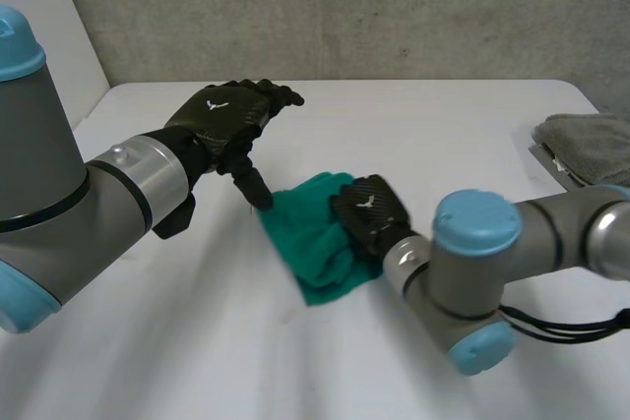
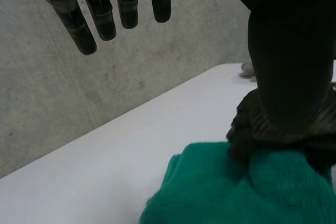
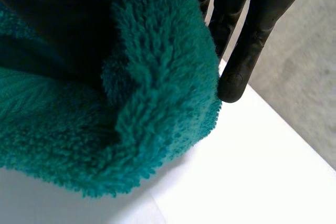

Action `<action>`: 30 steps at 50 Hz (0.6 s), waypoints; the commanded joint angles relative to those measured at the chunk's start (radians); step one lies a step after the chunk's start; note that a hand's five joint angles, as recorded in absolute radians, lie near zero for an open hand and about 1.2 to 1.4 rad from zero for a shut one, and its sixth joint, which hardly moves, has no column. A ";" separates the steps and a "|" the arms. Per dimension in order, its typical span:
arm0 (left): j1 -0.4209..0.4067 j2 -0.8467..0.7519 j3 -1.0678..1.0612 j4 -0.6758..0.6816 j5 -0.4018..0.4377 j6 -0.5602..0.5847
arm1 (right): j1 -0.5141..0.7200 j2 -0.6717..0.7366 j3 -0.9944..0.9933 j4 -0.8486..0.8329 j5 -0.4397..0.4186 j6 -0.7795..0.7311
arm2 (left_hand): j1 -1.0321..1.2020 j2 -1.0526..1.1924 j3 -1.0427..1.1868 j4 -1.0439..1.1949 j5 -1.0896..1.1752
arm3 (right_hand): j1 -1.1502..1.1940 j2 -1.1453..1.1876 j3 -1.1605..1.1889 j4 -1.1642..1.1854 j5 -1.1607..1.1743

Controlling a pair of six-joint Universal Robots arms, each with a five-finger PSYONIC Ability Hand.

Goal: Fold the laundry.

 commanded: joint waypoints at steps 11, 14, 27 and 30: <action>0.001 -0.008 -0.003 0.002 0.002 -0.021 | -0.397 -0.092 0.067 0.020 -0.124 -0.192 | 0.038 0.027 0.020 0.028 0.010 | 0.462 0.230 0.261 0.210 0.282; -0.001 -0.017 -0.003 0.002 0.000 -0.023 | -0.456 -0.101 0.054 0.031 -0.130 -0.192 | 0.038 0.027 0.020 0.028 0.010 | 0.462 0.230 0.261 0.210 0.282; -0.002 -0.026 -0.006 0.017 -0.002 -0.029 | -0.562 -0.007 -0.025 0.035 -0.274 -0.285 | 0.041 0.030 0.023 0.031 0.013 | 0.462 0.230 0.261 0.210 0.282; -0.004 -0.029 -0.013 0.018 -0.002 -0.029 | -0.582 0.013 -0.064 0.035 -0.286 -0.302 | 0.041 0.030 0.023 0.031 0.013 | 0.462 0.230 0.261 0.210 0.282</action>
